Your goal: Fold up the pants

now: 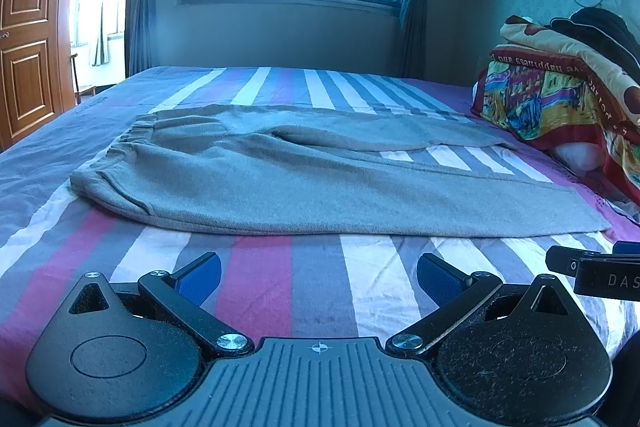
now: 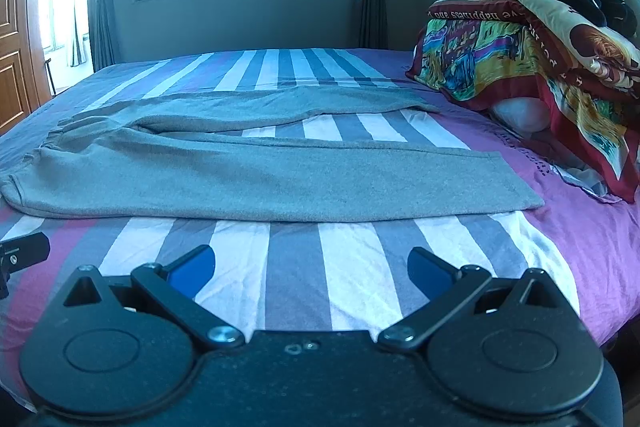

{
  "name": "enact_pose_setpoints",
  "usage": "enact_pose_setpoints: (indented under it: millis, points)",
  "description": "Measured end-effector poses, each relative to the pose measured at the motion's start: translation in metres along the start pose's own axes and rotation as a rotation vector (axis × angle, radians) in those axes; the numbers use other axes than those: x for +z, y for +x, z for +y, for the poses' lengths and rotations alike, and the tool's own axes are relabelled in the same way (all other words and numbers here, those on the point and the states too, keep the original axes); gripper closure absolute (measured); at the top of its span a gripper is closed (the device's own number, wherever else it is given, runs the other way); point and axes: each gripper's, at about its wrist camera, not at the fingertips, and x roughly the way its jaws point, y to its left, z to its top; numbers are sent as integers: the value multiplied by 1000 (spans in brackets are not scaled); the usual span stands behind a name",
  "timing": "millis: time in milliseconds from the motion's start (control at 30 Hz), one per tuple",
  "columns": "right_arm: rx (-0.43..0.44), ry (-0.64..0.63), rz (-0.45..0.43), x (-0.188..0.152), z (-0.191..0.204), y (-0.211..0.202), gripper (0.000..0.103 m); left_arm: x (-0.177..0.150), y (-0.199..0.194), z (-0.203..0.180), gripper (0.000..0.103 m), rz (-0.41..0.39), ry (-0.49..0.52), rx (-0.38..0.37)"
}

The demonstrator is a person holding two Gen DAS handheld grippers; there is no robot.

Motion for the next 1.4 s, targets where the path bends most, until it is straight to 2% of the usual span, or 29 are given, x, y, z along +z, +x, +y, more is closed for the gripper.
enact_pose_setpoints:
  millis: [367,467,700,833,933,1033,1133,1167,1200,1267,1300,1333,1367,1400]
  points:
    - [10,-39,-1,-2,5,2,0,1,5,1,0,18,5,11]
    - [66,-39,-16,0,4,0,0,5,10,5,0,27,8,22]
    - [136,-63,-47,20,4,11,1,24,32,27,0,45,-26,23]
    - [206,-89,-77,52,4,32,1,52,62,63,0,54,-58,65]
    - [276,-131,-101,82,11,57,1,75,90,94,0,53,-52,65]
    - [380,-162,-117,108,18,92,1,99,129,127,0,112,-46,51]
    - [469,-240,-61,133,36,135,0,126,167,171,0,115,-88,45]
    - [493,-273,-29,143,43,153,1,136,180,185,0,104,-76,65]
    - [499,-299,-7,151,50,167,1,146,194,200,0,83,-68,82]
    - [515,-337,37,171,64,198,2,166,227,231,0,75,-65,62]
    - [526,-335,41,183,68,214,2,175,246,245,3,98,-74,67]
    - [533,-336,41,194,73,228,2,185,267,260,28,115,-77,71]
    - [540,-344,41,203,80,244,3,192,284,271,41,129,-79,71]
    - [546,-354,44,211,87,259,6,199,303,281,46,145,-69,78]
